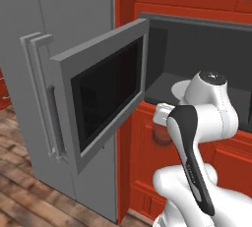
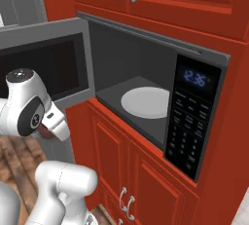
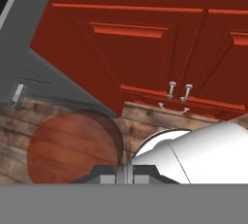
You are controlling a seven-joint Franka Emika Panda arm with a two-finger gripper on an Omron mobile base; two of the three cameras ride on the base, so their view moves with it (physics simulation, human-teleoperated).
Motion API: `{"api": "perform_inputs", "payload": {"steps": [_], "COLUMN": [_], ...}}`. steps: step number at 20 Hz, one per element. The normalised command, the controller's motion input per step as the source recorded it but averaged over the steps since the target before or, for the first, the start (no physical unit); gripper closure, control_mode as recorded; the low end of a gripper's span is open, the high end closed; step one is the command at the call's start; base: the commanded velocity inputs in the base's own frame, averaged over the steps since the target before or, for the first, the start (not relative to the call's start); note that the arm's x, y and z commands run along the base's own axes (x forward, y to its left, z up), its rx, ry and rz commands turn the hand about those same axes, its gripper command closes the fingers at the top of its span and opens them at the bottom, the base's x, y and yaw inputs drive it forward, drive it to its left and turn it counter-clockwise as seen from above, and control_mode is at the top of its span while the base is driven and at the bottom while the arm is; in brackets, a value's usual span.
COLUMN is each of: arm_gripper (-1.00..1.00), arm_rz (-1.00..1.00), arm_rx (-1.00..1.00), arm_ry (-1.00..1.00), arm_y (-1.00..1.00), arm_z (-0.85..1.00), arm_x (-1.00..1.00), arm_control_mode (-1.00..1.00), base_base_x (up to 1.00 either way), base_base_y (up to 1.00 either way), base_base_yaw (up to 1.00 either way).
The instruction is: Place the microwavable item in the microwave. Then, close the microwave door and press the start button.
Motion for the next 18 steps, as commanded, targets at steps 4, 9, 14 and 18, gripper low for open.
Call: {"api": "perform_inputs", "payload": {"steps": [4,9,14,18], "arm_gripper": [1.00,1.00,1.00,1.00], "arm_rz": [0.00,0.00,0.00,0.00], "arm_rx": [0.00,0.00,0.00,0.00], "arm_ry": [0.00,0.00,0.00,0.00], "arm_y": [0.00,0.00,0.00,0.00], "arm_z": [0.00,0.00,0.00,0.00], "arm_x": [0.00,0.00,0.00,0.00], "arm_control_mode": [1.00,1.00,1.00,1.00], "base_base_x": [0.12,0.06,0.00,0.00], "base_base_y": [-0.21,-0.03,0.00,-0.02], "base_base_yaw": [0.12,0.05,0.00,0.00]}}
